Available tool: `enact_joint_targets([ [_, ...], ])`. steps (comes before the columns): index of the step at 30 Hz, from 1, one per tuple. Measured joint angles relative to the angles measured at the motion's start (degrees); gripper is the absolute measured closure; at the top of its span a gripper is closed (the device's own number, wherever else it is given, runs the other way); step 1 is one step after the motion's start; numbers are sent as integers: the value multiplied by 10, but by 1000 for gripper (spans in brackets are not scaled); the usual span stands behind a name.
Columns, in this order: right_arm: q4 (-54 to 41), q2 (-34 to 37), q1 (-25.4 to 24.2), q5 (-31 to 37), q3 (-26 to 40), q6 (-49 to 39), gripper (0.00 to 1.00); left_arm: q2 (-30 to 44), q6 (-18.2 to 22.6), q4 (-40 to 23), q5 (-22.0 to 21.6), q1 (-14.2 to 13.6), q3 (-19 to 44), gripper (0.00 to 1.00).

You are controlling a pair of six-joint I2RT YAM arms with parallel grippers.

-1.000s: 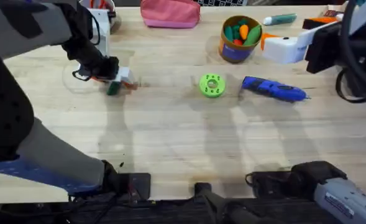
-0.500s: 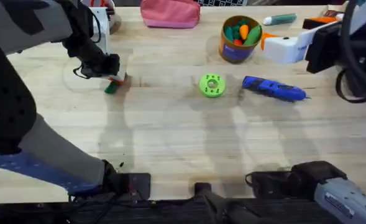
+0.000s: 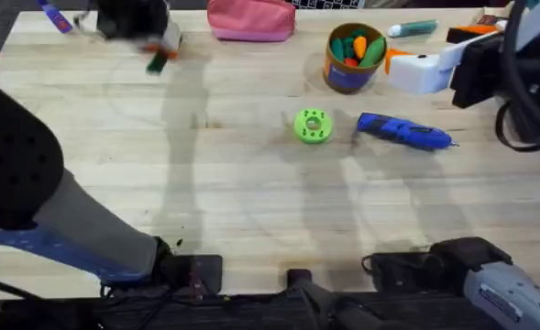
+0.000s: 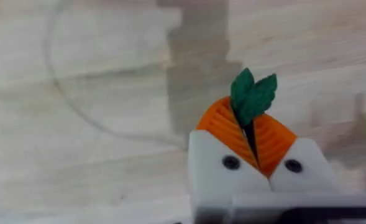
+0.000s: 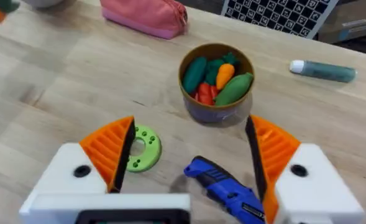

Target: Pick up the gripper from the table and insert it into the empty holder that is missing its gripper. Then pick up a screw, insert it into the mounting hole, and use the screwdriver to tighten it. Finally, clean up the table by picking up the vegetable and placing it into the bucket.

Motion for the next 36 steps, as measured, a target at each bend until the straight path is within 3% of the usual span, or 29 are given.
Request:
enact_joint_targets([
  [6, -2, -1, 0, 0, 0, 24, 10, -6, 0, 1, 4, -101, 92, 988],
  [11, -14, -12, 0, 0, 0, 34, 10, -6, -11, 56, 19, -181, 99, 988],
  [15, -17, -27, 0, 0, 0, 38, 10, -4, -19, 125, 45, -225, 99, 988],
  [23, -17, -28, 0, 0, 0, 41, 11, 46, -42, 233, 87, -278, 99, 988],
  [36, -18, -28, 0, 0, 0, 42, 10, 159, -63, 341, 150, -339, 99, 989],
])
